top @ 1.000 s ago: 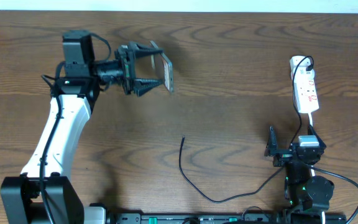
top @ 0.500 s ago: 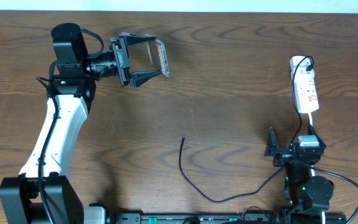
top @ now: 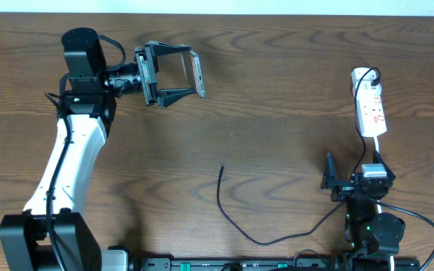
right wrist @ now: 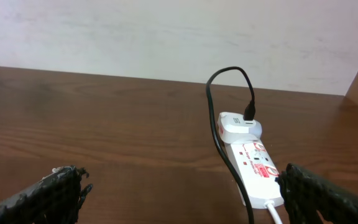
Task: Plug charger to phone and switch on socket
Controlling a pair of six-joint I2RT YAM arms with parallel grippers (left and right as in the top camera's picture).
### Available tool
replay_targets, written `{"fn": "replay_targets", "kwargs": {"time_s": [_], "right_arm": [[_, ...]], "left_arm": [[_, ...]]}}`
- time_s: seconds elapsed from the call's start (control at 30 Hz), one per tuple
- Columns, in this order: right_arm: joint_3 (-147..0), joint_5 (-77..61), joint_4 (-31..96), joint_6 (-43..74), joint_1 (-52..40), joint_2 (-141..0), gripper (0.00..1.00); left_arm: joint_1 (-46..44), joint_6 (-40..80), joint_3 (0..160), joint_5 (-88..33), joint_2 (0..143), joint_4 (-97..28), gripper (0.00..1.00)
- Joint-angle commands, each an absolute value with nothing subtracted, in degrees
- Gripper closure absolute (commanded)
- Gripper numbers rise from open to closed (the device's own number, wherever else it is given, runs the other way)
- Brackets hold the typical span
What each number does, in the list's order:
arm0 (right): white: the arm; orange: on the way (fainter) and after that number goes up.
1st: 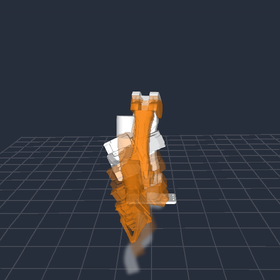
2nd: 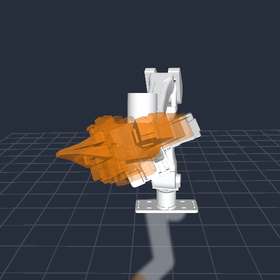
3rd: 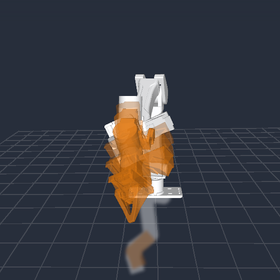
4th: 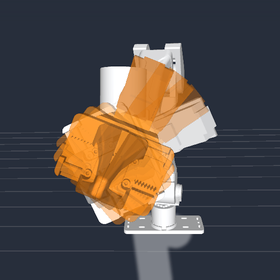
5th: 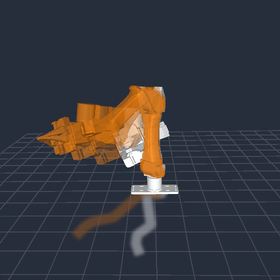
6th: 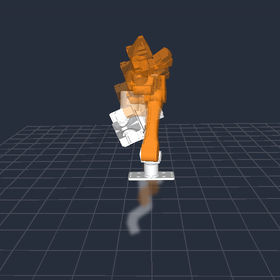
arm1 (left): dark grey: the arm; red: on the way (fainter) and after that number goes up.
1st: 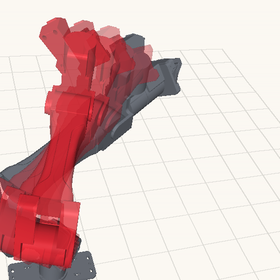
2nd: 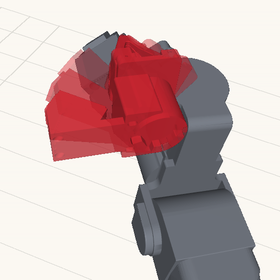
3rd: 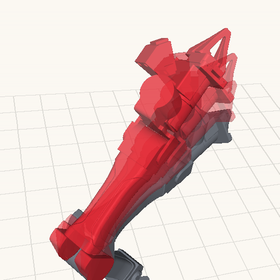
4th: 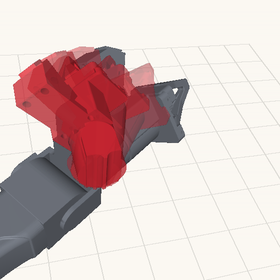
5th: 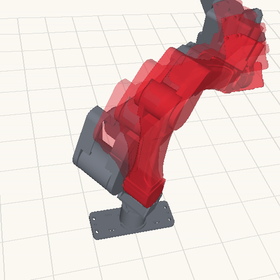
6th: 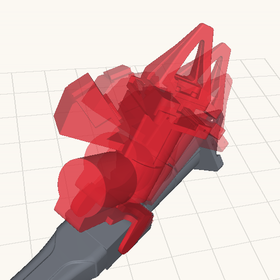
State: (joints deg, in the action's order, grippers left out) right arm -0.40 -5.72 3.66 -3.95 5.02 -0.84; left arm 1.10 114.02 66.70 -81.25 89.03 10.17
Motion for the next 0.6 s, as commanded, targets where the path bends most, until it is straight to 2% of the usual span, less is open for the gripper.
{"fn": "replay_targets", "kwargs": {"time_s": [0.0, 0.57], "right_arm": [[-0.3, -5.5, 3.9, -3.2, 5.3, -0.5, 0.01], [-0.3, -5.5, 3.9, -3.2, 5.3, -0.5, 0.01]], "left_arm": [[1.3, 113.7, 68.3, -84.3, 87.4, 11.5, 0.93], [1.3, 112.3, 68.3, -84.5, 87.4, 11.5, 0.93]]}}
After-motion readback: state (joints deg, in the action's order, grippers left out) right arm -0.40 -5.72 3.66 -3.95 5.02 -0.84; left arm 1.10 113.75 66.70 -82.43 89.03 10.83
